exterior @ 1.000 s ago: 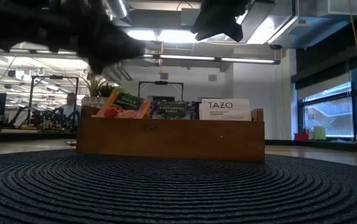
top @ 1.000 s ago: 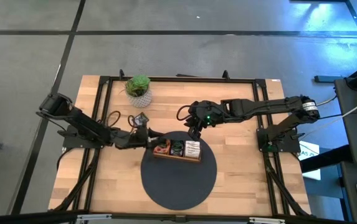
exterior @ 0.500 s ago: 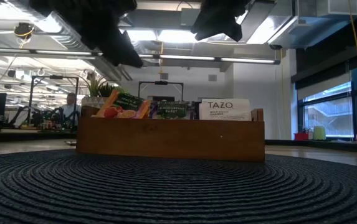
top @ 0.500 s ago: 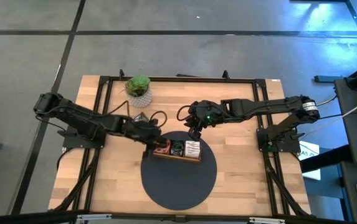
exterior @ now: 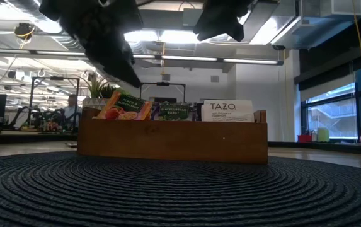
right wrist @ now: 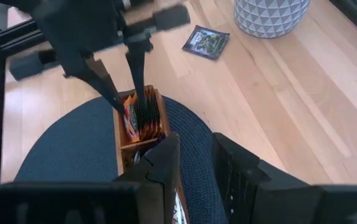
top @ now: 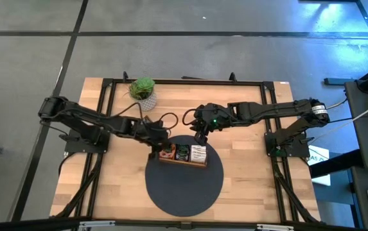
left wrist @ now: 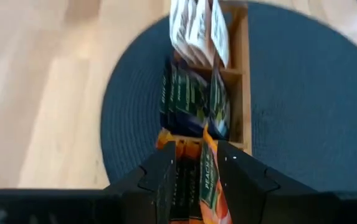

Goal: Pick & Place Tea
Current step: Put the orange tea bag into the left slot of the wooden organizer

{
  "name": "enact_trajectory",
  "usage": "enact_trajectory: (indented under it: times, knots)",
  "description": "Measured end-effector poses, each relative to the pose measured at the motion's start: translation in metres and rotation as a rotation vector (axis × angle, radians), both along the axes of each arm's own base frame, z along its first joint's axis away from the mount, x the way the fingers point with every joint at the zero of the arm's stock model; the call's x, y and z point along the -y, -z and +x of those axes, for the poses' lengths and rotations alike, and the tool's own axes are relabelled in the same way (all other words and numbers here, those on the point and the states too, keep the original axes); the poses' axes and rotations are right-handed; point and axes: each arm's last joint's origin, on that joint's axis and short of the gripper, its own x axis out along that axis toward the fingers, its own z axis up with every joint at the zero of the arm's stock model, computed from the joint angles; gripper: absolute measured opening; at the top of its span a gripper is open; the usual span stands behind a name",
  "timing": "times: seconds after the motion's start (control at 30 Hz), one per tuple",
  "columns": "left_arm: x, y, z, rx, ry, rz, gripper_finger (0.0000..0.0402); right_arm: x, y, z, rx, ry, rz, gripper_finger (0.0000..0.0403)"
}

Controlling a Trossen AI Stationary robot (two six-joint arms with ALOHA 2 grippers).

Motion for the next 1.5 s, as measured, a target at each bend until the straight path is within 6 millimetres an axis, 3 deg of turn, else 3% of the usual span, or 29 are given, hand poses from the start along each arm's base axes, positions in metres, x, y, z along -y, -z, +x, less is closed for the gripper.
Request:
enact_trajectory:
  times: [0.27, 0.73, 0.93, 1.17, 1.5]
  knots:
    - [0.003, 0.019, 0.007, -0.078, 0.01, -0.053, 0.0112, 0.0, 0.0, 0.0, -0.002, -0.015, -0.017, 0.0097]
    - [0.003, 0.019, 0.007, -0.083, -0.014, -0.076, 0.0107, 0.0, 0.0, 0.0, -0.003, -0.015, -0.017, 0.0097]
    - [0.003, 0.019, 0.007, -0.082, -0.014, -0.077, 0.0076, 0.0, 0.0, 0.0, -0.004, -0.015, -0.017, 0.0097]
    - [0.004, 0.019, 0.007, -0.086, 0.011, -0.103, 0.0009, 0.0, 0.0, 0.0, -0.007, -0.017, -0.019, 0.0097]
    - [0.003, 0.002, 0.004, 0.004, -0.029, -0.109, 0.0002, 0.0, 0.004, -0.004, -0.066, -0.013, -0.015, 0.0097]
